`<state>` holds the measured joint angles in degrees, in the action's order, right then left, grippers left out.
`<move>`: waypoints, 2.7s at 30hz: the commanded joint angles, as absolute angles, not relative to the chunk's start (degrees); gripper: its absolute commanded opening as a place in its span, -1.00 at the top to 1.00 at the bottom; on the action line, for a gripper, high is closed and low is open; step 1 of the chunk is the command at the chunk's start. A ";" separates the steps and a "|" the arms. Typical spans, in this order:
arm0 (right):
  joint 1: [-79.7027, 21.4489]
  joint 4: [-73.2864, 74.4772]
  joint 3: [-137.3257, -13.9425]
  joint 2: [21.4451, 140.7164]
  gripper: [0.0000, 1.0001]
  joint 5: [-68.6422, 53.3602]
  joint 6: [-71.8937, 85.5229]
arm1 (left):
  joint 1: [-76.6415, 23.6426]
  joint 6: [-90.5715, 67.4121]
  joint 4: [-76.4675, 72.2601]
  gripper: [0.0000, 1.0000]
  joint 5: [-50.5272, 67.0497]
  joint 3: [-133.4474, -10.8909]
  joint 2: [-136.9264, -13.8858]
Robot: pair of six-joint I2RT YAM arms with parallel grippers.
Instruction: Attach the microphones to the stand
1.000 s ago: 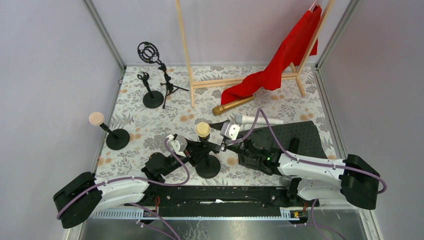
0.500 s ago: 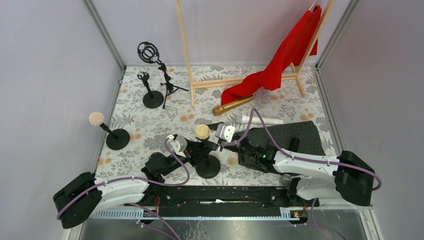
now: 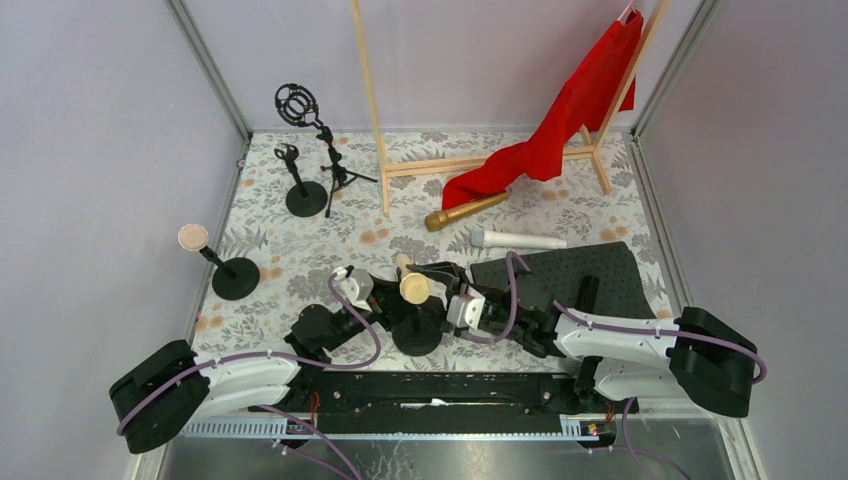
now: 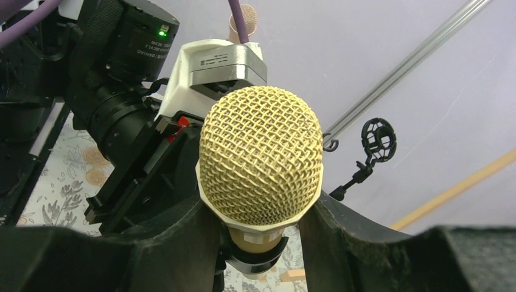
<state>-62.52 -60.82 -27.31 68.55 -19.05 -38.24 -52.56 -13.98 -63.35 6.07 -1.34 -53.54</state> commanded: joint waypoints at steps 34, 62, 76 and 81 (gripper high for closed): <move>-62.49 -10.85 -22.64 41.68 -0.73 11.44 12.52 | -52.02 -9.49 -39.46 1.00 -19.13 -12.33 -41.56; -62.49 2.37 -27.93 65.05 -1.00 12.58 25.66 | -16.30 2.66 -67.02 1.00 -21.22 -20.22 -58.86; -62.49 0.88 -32.69 74.96 -1.00 10.13 22.67 | -1.42 3.47 -87.03 1.00 -18.86 -18.61 -74.64; -62.49 1.57 -34.42 77.73 -1.00 10.96 21.05 | 1.25 4.42 -91.84 1.00 -19.31 -18.79 -80.07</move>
